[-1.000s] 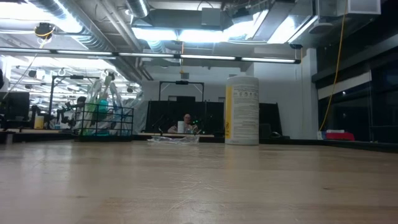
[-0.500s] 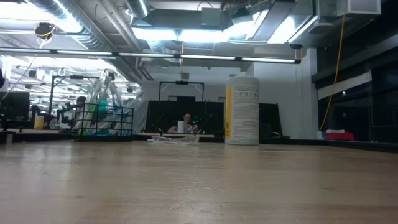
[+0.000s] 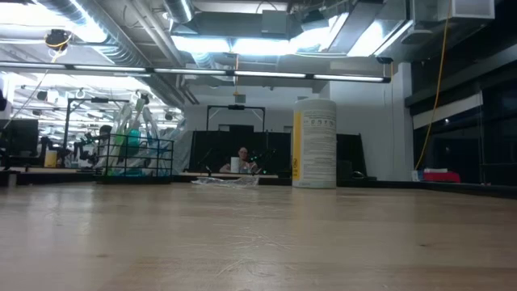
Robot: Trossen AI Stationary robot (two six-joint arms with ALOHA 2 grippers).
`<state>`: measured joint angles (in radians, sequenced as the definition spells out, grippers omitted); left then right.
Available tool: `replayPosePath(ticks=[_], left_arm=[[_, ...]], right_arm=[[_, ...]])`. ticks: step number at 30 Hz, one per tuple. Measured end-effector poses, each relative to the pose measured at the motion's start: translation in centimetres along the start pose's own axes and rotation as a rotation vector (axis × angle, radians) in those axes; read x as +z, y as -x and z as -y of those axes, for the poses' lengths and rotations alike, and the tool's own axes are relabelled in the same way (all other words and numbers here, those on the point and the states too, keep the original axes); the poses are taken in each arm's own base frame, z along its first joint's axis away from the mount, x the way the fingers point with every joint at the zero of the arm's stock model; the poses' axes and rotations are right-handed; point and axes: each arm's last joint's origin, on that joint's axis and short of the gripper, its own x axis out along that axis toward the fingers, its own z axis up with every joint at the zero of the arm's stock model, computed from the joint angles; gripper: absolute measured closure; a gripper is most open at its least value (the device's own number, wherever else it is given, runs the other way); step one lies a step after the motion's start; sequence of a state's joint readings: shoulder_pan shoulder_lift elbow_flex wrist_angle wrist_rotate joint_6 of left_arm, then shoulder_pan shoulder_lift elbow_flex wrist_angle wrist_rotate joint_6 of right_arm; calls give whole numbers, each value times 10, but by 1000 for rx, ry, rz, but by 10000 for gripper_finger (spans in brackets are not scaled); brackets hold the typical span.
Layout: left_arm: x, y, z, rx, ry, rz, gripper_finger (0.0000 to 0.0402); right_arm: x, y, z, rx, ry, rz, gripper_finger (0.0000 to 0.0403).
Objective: Pick & Place toothbrushing station
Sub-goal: Return to Home Position
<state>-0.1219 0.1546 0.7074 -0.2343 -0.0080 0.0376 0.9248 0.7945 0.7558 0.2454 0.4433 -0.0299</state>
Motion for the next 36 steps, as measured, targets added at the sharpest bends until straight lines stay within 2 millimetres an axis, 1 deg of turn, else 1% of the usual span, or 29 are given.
replayPosePath(ticks=[2,5,7,11,14,18,21,22,24,26,29,32,36], left_arm=[[-14,2,1,-15,-2,27,325],[-46,-1,1,16,-16,-46,333],[-61,-2,2,15,-37,-56,338],[-84,-2,3,0,-69,-38,348],[-103,-5,3,21,-81,-84,356],[-128,-10,4,17,-83,-113,364],[-138,-11,5,-12,-79,-79,371],[-143,-11,5,-10,-75,-97,373],[-153,-11,5,-20,-66,-141,376],[-157,-11,4,-27,-62,-141,379],[-172,-11,2,-21,-66,-169,384],[-187,-10,-3,48,-82,-182,386],[-190,-8,-10,134,-118,-213,387]], right_arm=[[-21,6,3,18,23,18,397],[-48,14,7,23,29,32,398],[-63,18,9,39,36,20,397],[-91,27,15,83,55,6,395],[-114,34,20,69,72,3,396],[-144,49,29,62,68,37,396],[-163,60,36,46,58,35,396],[-168,61,37,42,61,1,396],[-169,60,37,47,68,-12,396],[-171,60,38,69,95,-25,396],[-176,60,40,40,145,-82,396],[-182,60,43,-11,160,-141,397],[-187,61,44,-9,129,-196,397]])
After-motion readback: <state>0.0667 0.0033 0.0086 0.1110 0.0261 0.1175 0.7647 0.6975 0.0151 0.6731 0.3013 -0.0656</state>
